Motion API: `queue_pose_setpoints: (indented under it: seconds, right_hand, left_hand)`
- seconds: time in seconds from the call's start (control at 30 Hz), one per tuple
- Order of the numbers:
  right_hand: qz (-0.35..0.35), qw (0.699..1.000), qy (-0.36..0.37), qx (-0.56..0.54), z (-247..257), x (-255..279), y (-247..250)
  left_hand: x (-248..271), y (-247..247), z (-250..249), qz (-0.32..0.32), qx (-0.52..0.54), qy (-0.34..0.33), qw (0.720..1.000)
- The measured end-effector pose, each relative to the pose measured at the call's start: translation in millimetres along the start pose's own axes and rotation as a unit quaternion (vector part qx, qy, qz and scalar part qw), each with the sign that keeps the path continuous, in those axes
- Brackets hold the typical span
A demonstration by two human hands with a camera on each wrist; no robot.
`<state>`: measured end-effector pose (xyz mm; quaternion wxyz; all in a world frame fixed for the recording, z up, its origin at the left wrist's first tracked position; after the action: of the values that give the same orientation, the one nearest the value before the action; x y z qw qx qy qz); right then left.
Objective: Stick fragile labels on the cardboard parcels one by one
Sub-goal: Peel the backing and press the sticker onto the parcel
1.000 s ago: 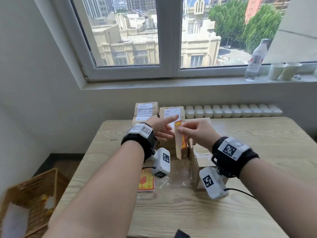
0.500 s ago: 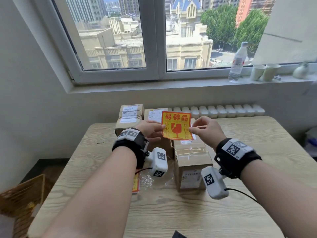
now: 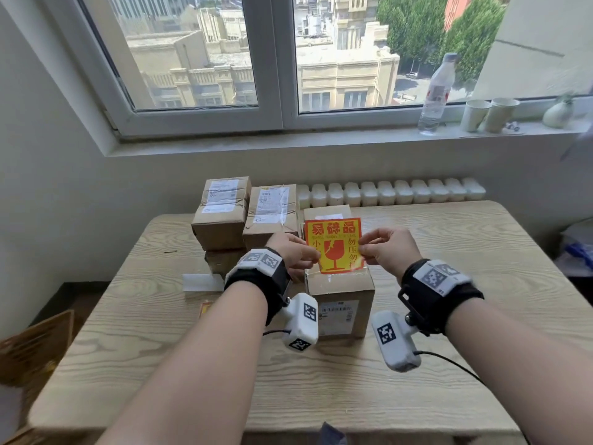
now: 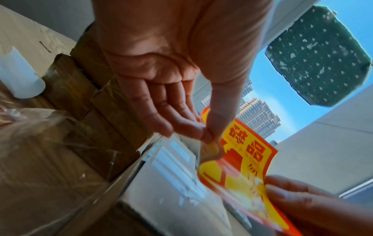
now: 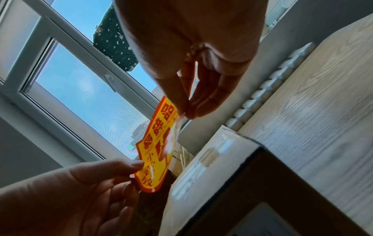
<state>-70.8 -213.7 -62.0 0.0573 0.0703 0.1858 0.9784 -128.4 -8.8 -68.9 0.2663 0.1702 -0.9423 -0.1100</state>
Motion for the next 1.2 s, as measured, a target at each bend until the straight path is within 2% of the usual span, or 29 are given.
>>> queue_pose_setpoints:
  seconds: [0.13,0.23,0.4,0.5,0.7,0.83,1.03,1.2]
  right_hand:
    - [-0.009,1.000,-0.001,0.008,-8.1,-2.7,3.5]
    - [0.013,1.000,-0.015,-0.018,-13.6,-2.1,-0.3]
    - [0.029,0.994,-0.052,-0.091,-19.0,-2.3,-5.4]
    - [0.037,0.993,-0.052,-0.100,-18.7,-2.4,-5.7]
    - [0.053,0.995,-0.033,-0.073,-18.5,-0.1,-6.0]
    - [0.058,0.995,-0.029,-0.070,-23.9,-0.9,-9.0]
    - [0.060,0.997,-0.019,-0.045,-30.4,-0.4,-9.9]
    - [0.039,0.997,0.039,0.054,-30.1,2.0,-8.0]
  left_hand:
    - [-0.1,0.2,0.8,-0.032,-0.042,-0.022,0.998]
    - [-2.5,10.1,7.1,-0.049,-0.068,-0.025,0.996]
    - [-12.0,21.5,14.1,-0.084,-0.055,-0.020,0.995]
    - [-13.6,21.4,13.3,-0.077,-0.041,-0.026,0.996]
    - [-12.7,8.3,11.2,-0.039,-0.020,-0.047,0.998]
    - [-13.2,7.9,16.5,-0.048,0.034,-0.045,0.997]
    - [-14.7,6.4,21.5,-0.043,0.030,-0.046,0.998]
    - [-18.5,4.4,21.3,-0.063,-0.024,-0.067,0.995]
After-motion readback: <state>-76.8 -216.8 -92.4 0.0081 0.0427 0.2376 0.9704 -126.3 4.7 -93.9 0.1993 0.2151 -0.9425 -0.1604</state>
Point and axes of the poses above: each hand's wrist, its own x-axis away from the middle knuckle, its own y-axis out of the back of the hand, z = x × y, the point moved 10 cm from there along -x, towards the middle knuckle, and after that the axes turned 12 degrees about -z, right-handed, at the moved point
